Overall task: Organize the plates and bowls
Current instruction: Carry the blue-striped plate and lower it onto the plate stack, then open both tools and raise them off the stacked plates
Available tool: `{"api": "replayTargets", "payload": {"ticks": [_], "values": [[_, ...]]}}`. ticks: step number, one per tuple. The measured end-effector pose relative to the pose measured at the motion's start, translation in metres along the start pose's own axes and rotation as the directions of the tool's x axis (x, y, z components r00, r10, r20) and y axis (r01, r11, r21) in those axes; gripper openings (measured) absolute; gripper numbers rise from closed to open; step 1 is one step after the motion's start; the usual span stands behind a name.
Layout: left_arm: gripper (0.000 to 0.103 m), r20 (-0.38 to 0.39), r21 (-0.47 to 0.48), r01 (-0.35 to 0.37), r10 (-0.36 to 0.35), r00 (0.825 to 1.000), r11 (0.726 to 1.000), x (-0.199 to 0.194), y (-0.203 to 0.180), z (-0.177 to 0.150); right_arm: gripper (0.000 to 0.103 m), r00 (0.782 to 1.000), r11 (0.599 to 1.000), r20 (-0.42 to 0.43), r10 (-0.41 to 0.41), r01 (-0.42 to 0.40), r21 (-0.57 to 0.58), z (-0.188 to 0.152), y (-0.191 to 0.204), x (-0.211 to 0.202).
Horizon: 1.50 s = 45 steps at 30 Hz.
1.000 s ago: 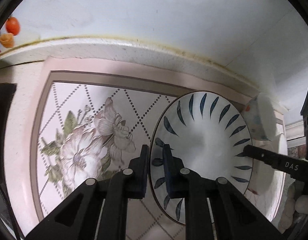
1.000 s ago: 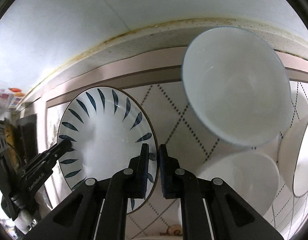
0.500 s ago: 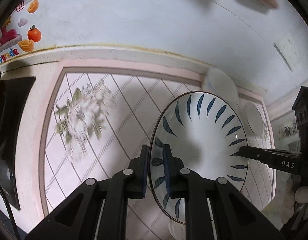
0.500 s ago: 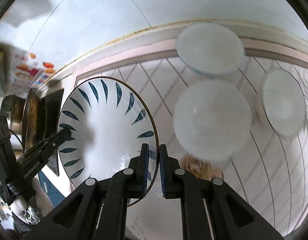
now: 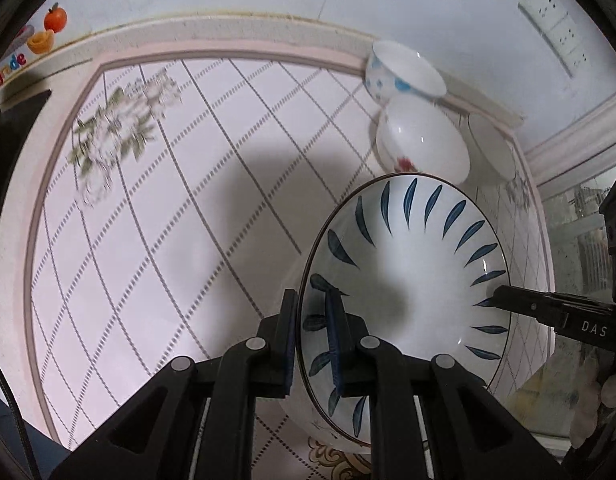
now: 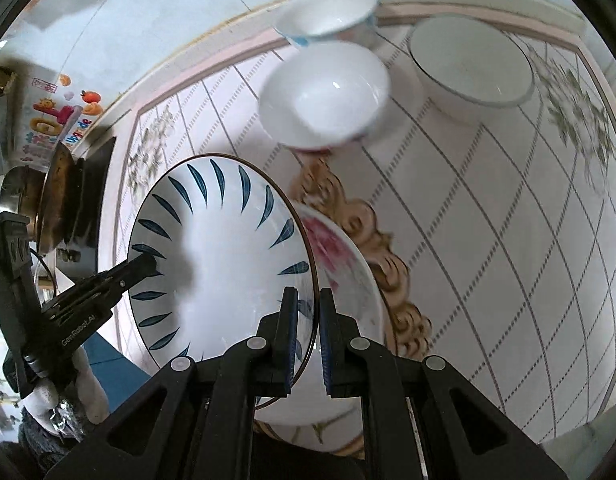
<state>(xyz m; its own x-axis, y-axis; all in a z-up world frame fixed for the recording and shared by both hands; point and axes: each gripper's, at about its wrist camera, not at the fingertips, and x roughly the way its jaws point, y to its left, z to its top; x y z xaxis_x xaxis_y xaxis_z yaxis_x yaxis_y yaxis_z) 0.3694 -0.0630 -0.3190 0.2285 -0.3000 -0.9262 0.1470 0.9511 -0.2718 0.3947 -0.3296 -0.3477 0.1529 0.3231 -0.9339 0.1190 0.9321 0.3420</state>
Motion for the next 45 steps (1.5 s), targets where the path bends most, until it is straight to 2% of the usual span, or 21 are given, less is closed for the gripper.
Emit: {"api": "replayTargets", "payload": {"ticks": [8,25,36,45], "values": [[0.013,-0.029,0.028,-0.034,0.035,0.999,0.999,0.021,-0.008,-0.009,0.011,1.000,0.999,-0.013,0.015,-0.015,0.031,-0.017,-0.025,0.017],[0.016,-0.059,0.066,-0.095,0.099,0.993,0.993,0.039,-0.016,-0.013,0.012,0.998,0.998,-0.037,0.043,-0.041,0.043,-0.027,-0.032,0.035],[0.019,-0.086,0.049,-0.102,0.105,0.991,0.994,0.047,-0.018,-0.009,0.014,0.995,0.990,-0.034,0.094,-0.090,0.108,-0.031,-0.040,0.033],[0.019,-0.074,0.022,-0.166,0.167,0.983,0.986,0.043,-0.024,-0.016,0.015,0.996,0.992,-0.026,0.084,-0.081,0.095,-0.036,-0.035,0.026]]}}
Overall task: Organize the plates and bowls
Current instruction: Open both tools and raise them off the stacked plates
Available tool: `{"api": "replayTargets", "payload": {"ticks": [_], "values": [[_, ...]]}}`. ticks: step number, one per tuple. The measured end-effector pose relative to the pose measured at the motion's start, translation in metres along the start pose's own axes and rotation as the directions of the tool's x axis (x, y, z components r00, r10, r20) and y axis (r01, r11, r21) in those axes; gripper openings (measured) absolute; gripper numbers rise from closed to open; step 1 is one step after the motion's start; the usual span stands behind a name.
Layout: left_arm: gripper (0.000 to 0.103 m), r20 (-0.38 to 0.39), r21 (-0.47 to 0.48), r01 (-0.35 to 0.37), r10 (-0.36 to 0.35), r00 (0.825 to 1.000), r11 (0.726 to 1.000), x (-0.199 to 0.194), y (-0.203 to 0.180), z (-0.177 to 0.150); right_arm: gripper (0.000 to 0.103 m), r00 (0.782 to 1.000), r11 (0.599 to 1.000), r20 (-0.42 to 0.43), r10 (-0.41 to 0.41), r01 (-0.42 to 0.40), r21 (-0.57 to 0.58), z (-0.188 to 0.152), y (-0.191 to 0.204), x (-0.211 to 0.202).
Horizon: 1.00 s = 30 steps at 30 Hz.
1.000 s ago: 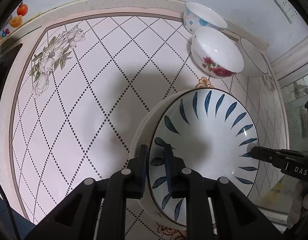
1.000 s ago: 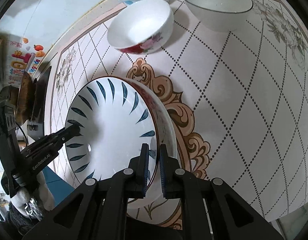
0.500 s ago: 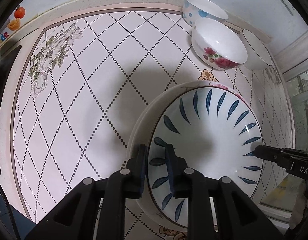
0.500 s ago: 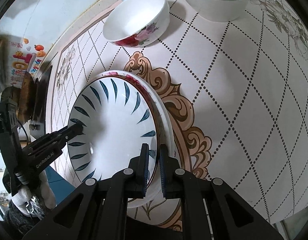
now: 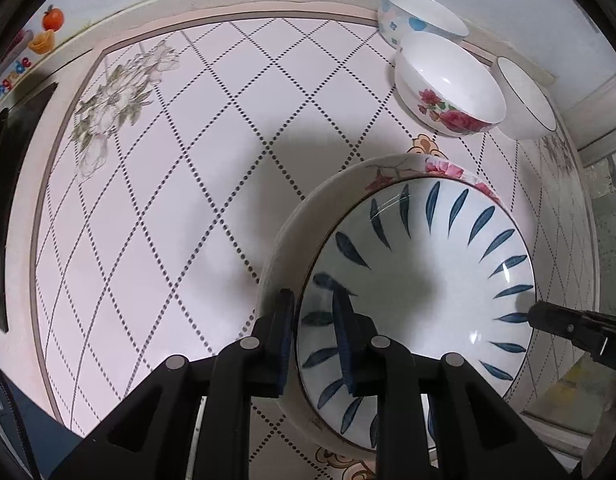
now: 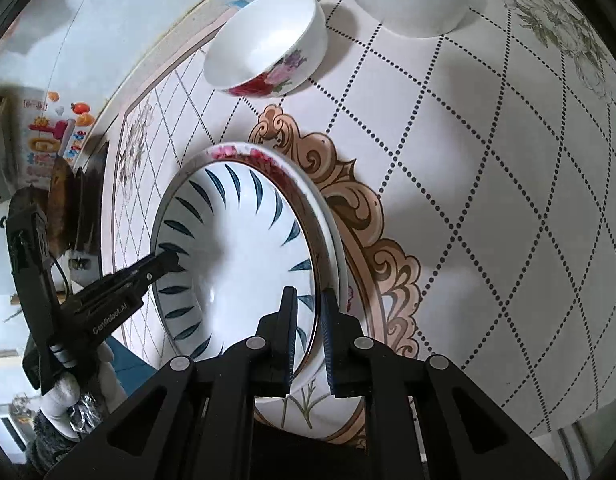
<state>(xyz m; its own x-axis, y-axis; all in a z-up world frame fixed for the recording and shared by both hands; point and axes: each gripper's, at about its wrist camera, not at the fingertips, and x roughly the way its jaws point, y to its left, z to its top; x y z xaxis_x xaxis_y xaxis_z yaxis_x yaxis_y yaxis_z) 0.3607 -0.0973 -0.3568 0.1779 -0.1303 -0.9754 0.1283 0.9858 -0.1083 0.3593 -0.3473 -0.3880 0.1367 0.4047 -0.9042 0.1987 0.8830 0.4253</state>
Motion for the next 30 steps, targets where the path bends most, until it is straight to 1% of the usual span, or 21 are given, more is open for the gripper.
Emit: {"api": "replayTargets", "payload": {"ticks": [2,4,7,10,11,12,13,14,15,16,17,18,19,20,22,23,24,25,26,28,30], "values": [[0.019,0.015,-0.018,-0.016,0.016,1.000,1.000,-0.010,0.001,-0.005,0.015,1.000,1.000,0.001,-0.014,0.014,-0.018,-0.002,0.004,-0.001],[0.019,0.038,-0.028,-0.025,0.027,0.999,0.999,-0.022,0.000,-0.010,0.015,1.000,0.999,0.023,-0.017,0.018,-0.045,-0.007,0.010,-0.005],[0.019,0.086,-0.040,-0.036,0.039,0.996,0.999,-0.051,-0.004,-0.021,0.015,0.997,0.993,0.060,-0.052,0.058,-0.103,-0.015,0.024,-0.019],[0.019,0.131,-0.033,-0.029,0.033,0.991,0.999,-0.080,-0.013,-0.033,0.015,0.993,0.985,0.103,-0.066,0.081,-0.151,-0.028,0.041,-0.039],[0.019,0.150,-0.023,-0.022,0.025,0.988,0.999,-0.093,-0.016,-0.038,0.016,0.991,0.983,0.115,-0.071,0.089,-0.162,-0.033,0.047,-0.046],[0.022,0.164,-0.015,-0.017,0.019,0.986,1.000,-0.102,-0.018,-0.042,0.020,0.989,0.980,0.130,-0.073,0.095,-0.176,-0.041,0.053,-0.056],[0.028,0.178,-0.005,-0.019,0.020,0.984,1.000,-0.111,-0.021,-0.046,0.028,0.987,0.978,0.142,-0.071,0.097,-0.186,-0.047,0.059,-0.063],[0.029,0.194,0.006,-0.021,0.020,0.981,1.000,-0.123,-0.024,-0.051,0.033,0.985,0.975,0.160,-0.068,0.100,-0.197,-0.054,0.066,-0.072],[0.034,0.207,0.014,-0.009,0.006,0.978,1.000,-0.132,-0.026,-0.056,0.044,0.983,0.974,0.171,-0.068,0.103,-0.203,-0.059,0.069,-0.078],[0.046,0.212,0.018,-0.002,-0.002,0.977,1.000,-0.138,-0.026,-0.058,0.053,0.980,0.972,0.185,-0.069,0.108,-0.210,-0.067,0.074,-0.087],[0.053,0.223,0.024,0.009,-0.014,0.975,1.000,-0.148,-0.026,-0.063,0.055,0.978,0.970,0.199,-0.067,0.111,-0.218,-0.075,0.080,-0.095],[0.068,0.231,0.028,0.021,-0.027,0.973,0.999,-0.157,-0.024,-0.067,0.059,0.976,0.968,0.207,-0.067,0.114,-0.225,-0.082,0.084,-0.102],[0.076,0.239,0.029,0.028,-0.034,0.970,0.999,-0.163,-0.023,-0.070,0.062,0.974,0.966,0.215,-0.068,0.118,-0.228,-0.090,0.088,-0.108],[0.076,0.254,0.030,0.033,-0.040,0.966,0.999,-0.173,-0.021,-0.074,0.065,0.972,0.965,0.224,-0.070,0.123,-0.233,-0.097,0.091,-0.115],[0.076,0.271,0.033,0.035,-0.043,0.962,0.999,-0.188,-0.018,-0.082,0.074,0.964,0.961,0.256,-0.080,0.143,-0.238,-0.113,0.100,-0.130],[0.076,0.277,0.035,0.033,-0.041,0.960,0.999,-0.196,-0.016,-0.087,0.076,0.958,0.959,0.271,-0.090,0.157,-0.237,-0.119,0.104,-0.136],[0.082,0.281,0.032,0.036,-0.044,0.959,0.999,-0.200,-0.014,-0.091,0.076,0.952,0.958,0.289,-0.100,0.171,-0.232,-0.127,0.109,-0.144],[0.092,0.283,0.031,0.036,-0.044,0.958,0.999,-0.207,-0.012,-0.095,0.078,0.949,0.958,0.298,-0.100,0.173,-0.229,-0.133,0.112,-0.150],[0.093,0.286,0.033,0.033,-0.041,0.957,0.999,-0.210,-0.011,-0.099,0.080,0.947,0.959,0.306,-0.096,0.170,-0.226,-0.140,0.116,-0.157],[0.094,0.306,0.040,0.019,-0.030,0.952,0.999,-0.223,-0.008,-0.110,0.087,0.941,0.961,0.327,-0.090,0.168,-0.219,-0.154,0.123,-0.169],[0.095,0.317,0.048,0.018,-0.033,0.948,0.999,-0.231,-0.006,-0.119,0.090,0.930,0.961,0.352,-0.103,0.185,-0.207,-0.168,0.129,-0.178]]}}
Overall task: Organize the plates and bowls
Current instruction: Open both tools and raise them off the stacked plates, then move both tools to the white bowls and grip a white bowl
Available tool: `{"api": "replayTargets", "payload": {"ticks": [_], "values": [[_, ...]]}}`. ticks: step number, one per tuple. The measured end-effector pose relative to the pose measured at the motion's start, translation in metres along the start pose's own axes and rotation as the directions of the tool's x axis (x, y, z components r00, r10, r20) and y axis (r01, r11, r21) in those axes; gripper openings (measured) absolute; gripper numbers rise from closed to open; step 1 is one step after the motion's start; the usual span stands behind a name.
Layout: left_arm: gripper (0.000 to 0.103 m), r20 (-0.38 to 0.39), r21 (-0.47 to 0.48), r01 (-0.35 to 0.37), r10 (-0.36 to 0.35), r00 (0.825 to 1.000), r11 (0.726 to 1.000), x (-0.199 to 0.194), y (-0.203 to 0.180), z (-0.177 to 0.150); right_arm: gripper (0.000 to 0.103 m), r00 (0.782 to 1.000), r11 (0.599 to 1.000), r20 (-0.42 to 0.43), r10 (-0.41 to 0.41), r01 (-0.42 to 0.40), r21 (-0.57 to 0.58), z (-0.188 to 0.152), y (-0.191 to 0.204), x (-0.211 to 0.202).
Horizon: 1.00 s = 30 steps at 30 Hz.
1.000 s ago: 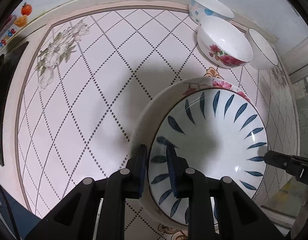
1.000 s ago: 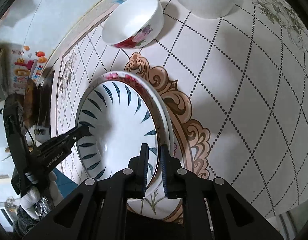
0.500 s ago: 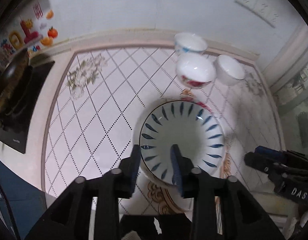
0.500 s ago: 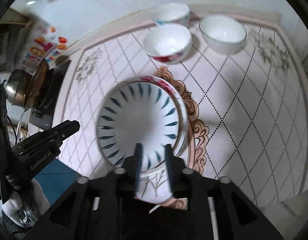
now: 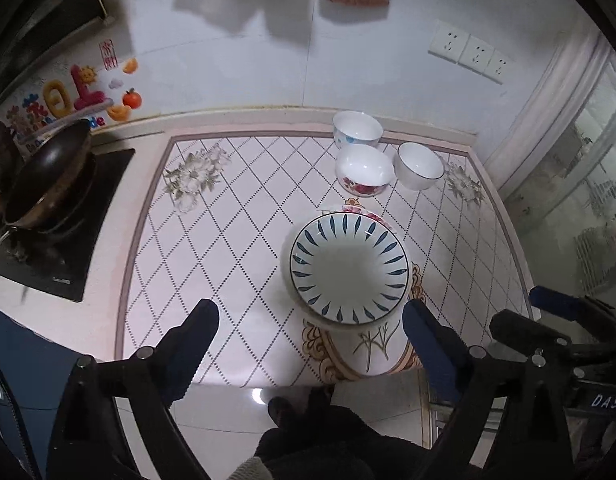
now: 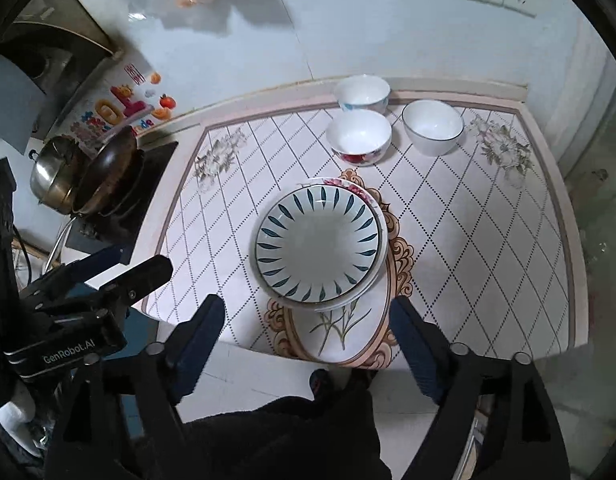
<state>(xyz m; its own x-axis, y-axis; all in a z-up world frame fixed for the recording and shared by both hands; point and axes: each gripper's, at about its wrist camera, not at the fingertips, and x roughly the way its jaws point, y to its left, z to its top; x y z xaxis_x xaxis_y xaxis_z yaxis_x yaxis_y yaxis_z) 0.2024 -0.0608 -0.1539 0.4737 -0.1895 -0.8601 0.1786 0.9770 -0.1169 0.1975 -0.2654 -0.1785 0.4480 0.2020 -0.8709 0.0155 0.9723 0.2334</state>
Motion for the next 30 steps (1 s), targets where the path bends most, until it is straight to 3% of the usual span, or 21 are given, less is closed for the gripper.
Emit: {"api": "replayTargets", "payload": {"ticks": [7,16,22,25,30], "values": [[0.096,-0.012,0.025,0.045,-0.045,0.999,0.999,-0.021,0.005,-0.018,0.092,0.999,0.999,0.023,-0.030,0.029,0.041,-0.024,0.014,-0.024],[0.096,-0.030,0.025,0.040,-0.039,0.999,0.999,-0.013,0.002,-0.018,0.093,1.000,0.996,0.009,-0.015,0.014,0.090,-0.033,0.005,-0.025],[0.102,0.039,-0.007,0.092,-0.092,0.995,0.996,0.002,-0.009,0.008,0.093,1.000,0.994,-0.007,0.030,-0.029,0.104,-0.011,-0.023,-0.005],[0.102,0.113,-0.023,0.120,-0.117,0.987,0.993,0.010,-0.018,0.031,0.095,0.997,0.989,-0.022,0.076,-0.073,0.128,0.009,-0.044,0.010],[0.102,0.161,-0.032,0.081,-0.075,0.984,0.996,0.046,-0.037,0.078,0.096,0.988,0.972,-0.035,0.149,-0.140,0.189,0.055,-0.087,0.046]]}}
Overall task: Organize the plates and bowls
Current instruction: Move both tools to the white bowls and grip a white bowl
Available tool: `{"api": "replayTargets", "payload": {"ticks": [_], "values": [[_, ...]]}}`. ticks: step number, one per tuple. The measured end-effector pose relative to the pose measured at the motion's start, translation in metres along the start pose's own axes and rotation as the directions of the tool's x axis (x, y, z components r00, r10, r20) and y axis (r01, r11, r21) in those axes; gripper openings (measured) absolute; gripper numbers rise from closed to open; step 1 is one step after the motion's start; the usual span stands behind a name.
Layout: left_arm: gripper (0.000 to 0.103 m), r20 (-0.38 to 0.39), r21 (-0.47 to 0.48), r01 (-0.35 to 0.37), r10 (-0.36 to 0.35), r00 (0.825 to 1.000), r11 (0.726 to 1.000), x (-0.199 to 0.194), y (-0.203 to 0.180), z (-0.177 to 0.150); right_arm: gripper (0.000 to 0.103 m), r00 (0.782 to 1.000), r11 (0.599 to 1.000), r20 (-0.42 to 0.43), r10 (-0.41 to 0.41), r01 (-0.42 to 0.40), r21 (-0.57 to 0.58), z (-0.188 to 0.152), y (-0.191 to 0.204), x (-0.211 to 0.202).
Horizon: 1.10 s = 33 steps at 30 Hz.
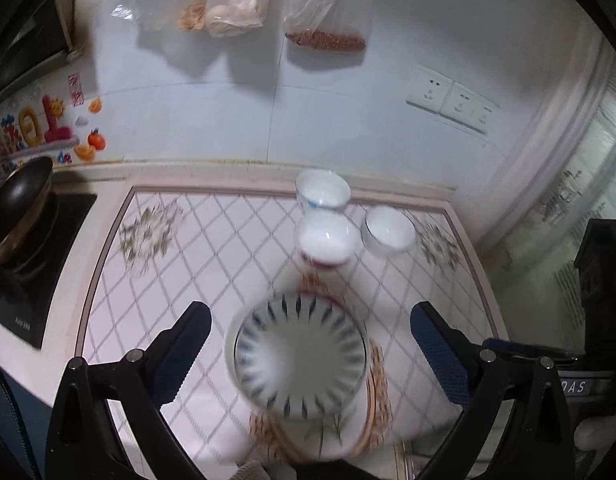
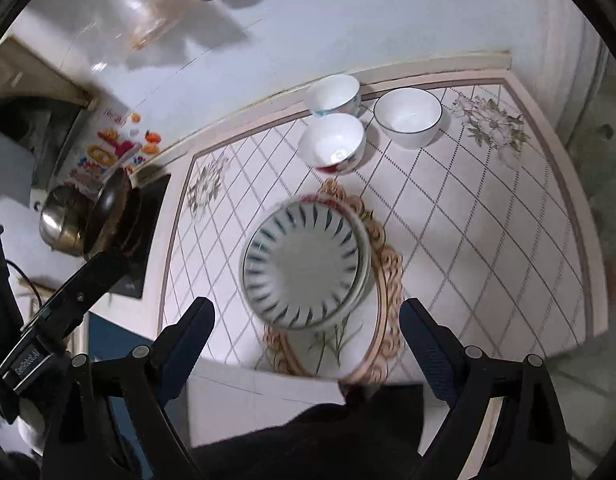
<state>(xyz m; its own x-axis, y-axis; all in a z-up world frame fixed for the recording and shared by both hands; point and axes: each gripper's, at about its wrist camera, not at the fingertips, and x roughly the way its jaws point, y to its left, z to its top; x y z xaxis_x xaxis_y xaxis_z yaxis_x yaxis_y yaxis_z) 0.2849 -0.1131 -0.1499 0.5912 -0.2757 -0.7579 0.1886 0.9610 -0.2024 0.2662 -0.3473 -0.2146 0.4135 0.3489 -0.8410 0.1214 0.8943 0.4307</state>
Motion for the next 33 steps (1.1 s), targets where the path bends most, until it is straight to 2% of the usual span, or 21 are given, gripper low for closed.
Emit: {"api": "replayTargets", "payload": {"ticks": [4,7,9,12,14,16,18,20,21,23,25,28,33], "values": [[0.102,-0.031,-0.048,-0.038,0.036,0.999,0.998,0.051,0.003,0.031,0.096,0.998,0.998,-0.039,0.048,-0.047,0.028,0.050,-0.024,0.036],[0.102,-0.086,-0.075,-0.094,0.087,0.992,0.993,0.098,0.010,0.052,0.096,0.995,0.997,-0.070,0.068,-0.067,0.023,0.088,-0.037,0.071],[0.102,-0.135,-0.091,-0.107,0.094,0.986,0.990,0.134,0.018,0.063,0.095,0.993,0.997,-0.093,0.079,-0.078,0.017,0.111,-0.044,0.096],[0.091,-0.216,-0.114,-0.109,0.082,0.973,0.987,0.181,0.027,0.071,0.093,0.989,0.996,-0.119,0.090,-0.086,0.034,0.142,-0.056,0.134],[0.079,-0.258,-0.129,-0.103,0.067,0.964,0.986,0.207,0.030,0.075,0.089,0.987,0.995,-0.131,0.093,-0.088,0.044,0.160,-0.062,0.158],[0.068,-0.304,-0.131,-0.092,0.048,0.951,0.987,0.233,0.031,0.077,0.078,0.984,0.994,-0.150,0.100,-0.093,0.053,0.170,-0.065,0.177],[0.062,-0.343,-0.128,-0.086,0.037,0.939,0.988,0.257,0.030,0.078,0.073,0.979,0.993,-0.171,0.108,-0.098,0.064,0.180,-0.069,0.198],[0.052,-0.383,-0.121,-0.081,0.029,0.923,0.989,0.279,0.030,0.076,0.063,0.976,0.991,-0.184,0.117,-0.103,0.081,0.187,-0.073,0.218],[0.044,-0.402,-0.117,-0.079,0.026,0.915,0.990,0.288,0.029,0.075,0.055,0.975,0.991,-0.188,0.116,-0.102,0.083,0.187,-0.072,0.225],[0.035,-0.431,-0.107,-0.080,0.026,0.902,0.991,0.302,0.028,0.071,0.043,0.973,0.991,-0.197,0.121,-0.105,0.087,0.189,-0.072,0.238],[0.021,-0.435,-0.105,-0.076,0.023,0.900,0.992,0.308,0.027,0.068,0.033,0.975,0.993,-0.199,0.095,-0.080,0.082,0.190,-0.071,0.249],[0.019,-0.420,-0.091,-0.086,0.040,0.907,0.992,0.306,0.024,0.064,0.021,0.981,0.996,-0.178,0.072,-0.061,0.062,0.192,-0.069,0.257],[0.019,-0.408,-0.086,-0.091,0.048,0.912,0.992,0.294,0.020,0.057,0.019,0.983,0.997,-0.168,0.070,-0.062,0.050,0.188,-0.067,0.258]]}}
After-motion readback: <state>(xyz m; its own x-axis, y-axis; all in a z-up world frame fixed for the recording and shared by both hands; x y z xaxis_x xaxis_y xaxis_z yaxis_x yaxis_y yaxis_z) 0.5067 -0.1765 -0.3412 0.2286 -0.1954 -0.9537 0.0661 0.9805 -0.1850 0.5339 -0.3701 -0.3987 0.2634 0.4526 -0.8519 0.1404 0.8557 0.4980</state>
